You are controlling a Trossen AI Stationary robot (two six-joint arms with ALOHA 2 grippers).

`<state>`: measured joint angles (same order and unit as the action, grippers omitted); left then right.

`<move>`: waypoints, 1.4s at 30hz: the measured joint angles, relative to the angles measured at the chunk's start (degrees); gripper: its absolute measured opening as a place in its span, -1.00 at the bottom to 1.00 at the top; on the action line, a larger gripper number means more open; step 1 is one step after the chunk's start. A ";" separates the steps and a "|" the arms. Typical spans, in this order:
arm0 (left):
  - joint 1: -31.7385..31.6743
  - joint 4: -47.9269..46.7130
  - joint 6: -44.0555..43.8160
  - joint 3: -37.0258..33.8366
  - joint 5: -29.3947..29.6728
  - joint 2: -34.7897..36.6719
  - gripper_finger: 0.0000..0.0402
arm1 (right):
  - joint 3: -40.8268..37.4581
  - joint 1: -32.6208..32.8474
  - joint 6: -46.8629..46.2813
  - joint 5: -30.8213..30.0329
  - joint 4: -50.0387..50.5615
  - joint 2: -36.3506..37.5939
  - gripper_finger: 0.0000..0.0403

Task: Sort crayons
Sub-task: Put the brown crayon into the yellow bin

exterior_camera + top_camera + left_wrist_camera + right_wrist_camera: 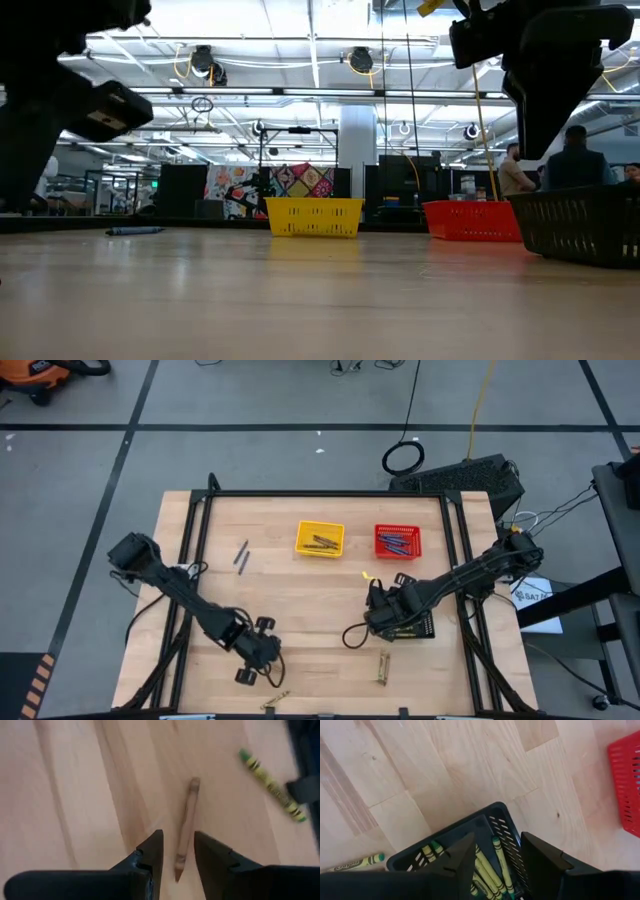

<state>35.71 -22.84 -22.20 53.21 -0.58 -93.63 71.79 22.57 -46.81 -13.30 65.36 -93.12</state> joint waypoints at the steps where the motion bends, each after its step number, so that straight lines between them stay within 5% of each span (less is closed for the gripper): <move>1: 0.24 -0.49 0.00 0.43 -0.02 -0.97 -0.49 | 0.00 0.00 0.19 0.02 0.04 0.00 -0.29; 19: 1.03 -0.06 -2.37 2.11 -0.68 -9.69 -0.51 | 0.00 0.02 2.58 0.04 -0.02 0.02 -0.29; 26: 0.70 -0.92 -3.01 2.01 -1.36 -9.58 -0.92 | 0.00 -0.45 2.60 2.29 -1.12 0.02 -0.29; 29: 0.39 -0.97 -2.99 1.99 -1.82 -9.55 -0.95 | -0.02 -1.18 2.21 5.99 -2.03 0.02 -0.29; 37: -1.19 -1.66 -0.11 2.30 -1.81 -7.52 -0.99 | -0.02 -1.04 8.77 6.02 -12.84 0.02 -0.29; 42: -2.82 -1.92 1.01 2.39 5.24 -2.48 -0.99 | -0.04 -0.23 16.91 6.05 -22.13 0.02 -0.29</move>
<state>32.89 -24.76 -21.19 55.60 4.66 -96.11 71.75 22.34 -29.89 -7.25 43.23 -93.10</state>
